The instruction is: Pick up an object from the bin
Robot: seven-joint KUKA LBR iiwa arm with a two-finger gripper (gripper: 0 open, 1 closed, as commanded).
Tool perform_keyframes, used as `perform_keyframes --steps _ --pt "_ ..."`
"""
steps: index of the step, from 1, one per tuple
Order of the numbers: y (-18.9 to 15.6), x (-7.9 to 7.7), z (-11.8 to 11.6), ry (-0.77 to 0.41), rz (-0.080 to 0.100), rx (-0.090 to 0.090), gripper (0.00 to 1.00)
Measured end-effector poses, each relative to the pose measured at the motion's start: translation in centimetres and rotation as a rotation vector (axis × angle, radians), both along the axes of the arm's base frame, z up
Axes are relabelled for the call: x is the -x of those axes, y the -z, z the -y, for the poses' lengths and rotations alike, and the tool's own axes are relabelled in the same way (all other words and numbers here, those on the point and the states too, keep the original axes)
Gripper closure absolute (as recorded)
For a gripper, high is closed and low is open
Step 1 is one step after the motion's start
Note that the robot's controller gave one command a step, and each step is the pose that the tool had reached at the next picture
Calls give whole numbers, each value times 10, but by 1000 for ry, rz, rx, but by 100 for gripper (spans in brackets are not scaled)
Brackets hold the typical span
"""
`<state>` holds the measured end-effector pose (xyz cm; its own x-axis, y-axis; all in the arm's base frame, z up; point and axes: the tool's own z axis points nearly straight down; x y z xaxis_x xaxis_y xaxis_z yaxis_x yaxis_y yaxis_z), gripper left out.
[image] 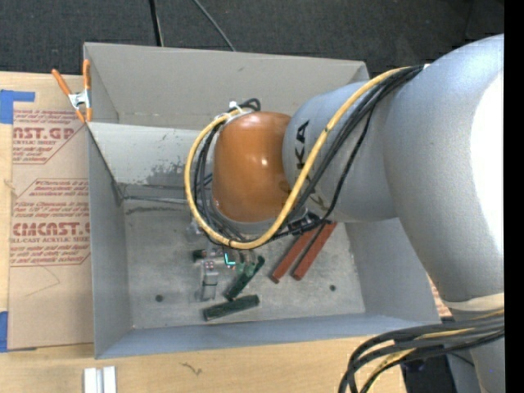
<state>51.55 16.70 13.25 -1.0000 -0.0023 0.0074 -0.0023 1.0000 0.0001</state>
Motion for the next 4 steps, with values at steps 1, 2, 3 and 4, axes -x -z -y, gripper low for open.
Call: perform_keyframes --steps 1,2,3,4 --pt "64 -38 57 -167 6 1 0" --pt "31 -45 52 -159 12 -2 0" --pt "32 -41 63 -45 8 -1 0" --pt "64 -29 64 58 6 -1 0"
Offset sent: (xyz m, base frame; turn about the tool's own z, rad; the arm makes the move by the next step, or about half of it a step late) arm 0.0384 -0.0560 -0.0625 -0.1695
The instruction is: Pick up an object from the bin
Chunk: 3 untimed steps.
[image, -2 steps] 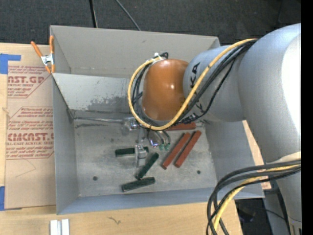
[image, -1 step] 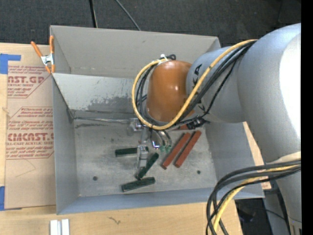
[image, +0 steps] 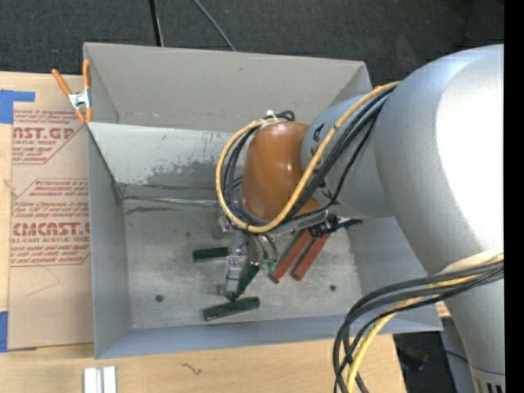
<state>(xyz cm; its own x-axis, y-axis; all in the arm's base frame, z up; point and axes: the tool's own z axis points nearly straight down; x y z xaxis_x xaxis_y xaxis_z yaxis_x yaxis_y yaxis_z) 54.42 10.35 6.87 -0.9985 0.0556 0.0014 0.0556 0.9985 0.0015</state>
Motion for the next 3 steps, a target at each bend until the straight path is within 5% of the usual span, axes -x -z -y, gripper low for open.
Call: perform_keyframes --steps 1,2,3 --pt "0 0 -1 0 2 0 0" --pt "-1 -1 -1 0 4 -1 100" --pt "-51 -2 -2 -1 7 -1 100"
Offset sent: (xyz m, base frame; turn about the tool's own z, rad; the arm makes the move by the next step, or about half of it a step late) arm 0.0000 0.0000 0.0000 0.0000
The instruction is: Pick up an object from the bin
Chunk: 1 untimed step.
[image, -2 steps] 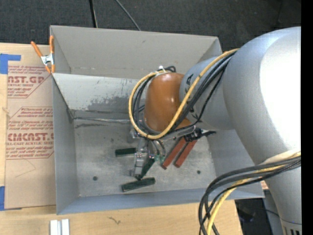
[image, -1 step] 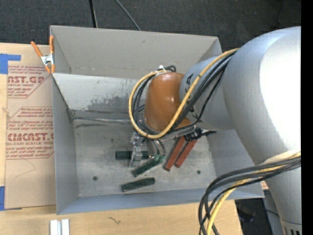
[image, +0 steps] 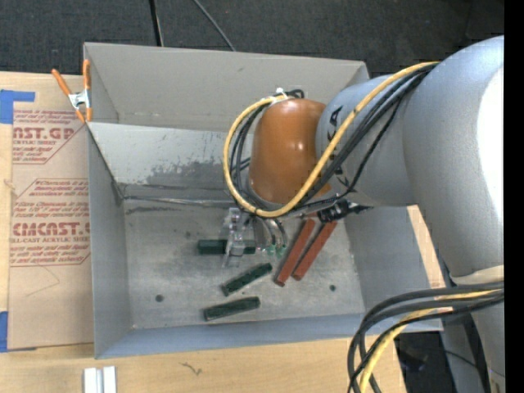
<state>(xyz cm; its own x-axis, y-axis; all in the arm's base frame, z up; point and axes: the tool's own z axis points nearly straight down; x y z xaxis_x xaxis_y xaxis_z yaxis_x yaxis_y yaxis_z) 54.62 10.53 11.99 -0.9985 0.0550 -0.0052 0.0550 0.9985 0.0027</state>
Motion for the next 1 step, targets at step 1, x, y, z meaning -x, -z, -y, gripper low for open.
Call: perform_keyframes --steps 1 --pt "-27 -1 -1 0 -1 0 100"
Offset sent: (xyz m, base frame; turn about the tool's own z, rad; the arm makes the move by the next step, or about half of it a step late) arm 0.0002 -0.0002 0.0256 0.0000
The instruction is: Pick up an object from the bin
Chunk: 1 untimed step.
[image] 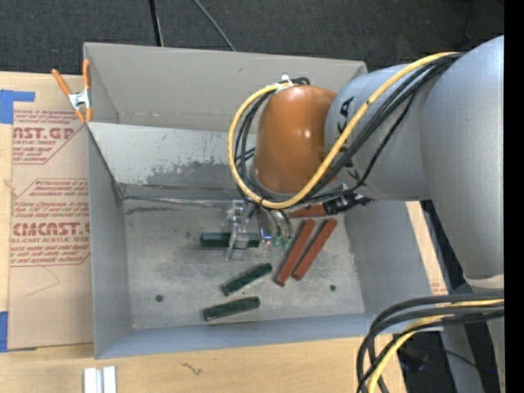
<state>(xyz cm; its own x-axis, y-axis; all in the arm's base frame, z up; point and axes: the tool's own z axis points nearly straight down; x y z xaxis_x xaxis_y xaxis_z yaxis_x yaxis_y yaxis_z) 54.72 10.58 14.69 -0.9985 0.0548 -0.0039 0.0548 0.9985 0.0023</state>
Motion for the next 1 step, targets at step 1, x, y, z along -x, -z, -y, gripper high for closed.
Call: perform_keyframes --steps 1 --pt "-24 -1 -1 -1 0 0 100"
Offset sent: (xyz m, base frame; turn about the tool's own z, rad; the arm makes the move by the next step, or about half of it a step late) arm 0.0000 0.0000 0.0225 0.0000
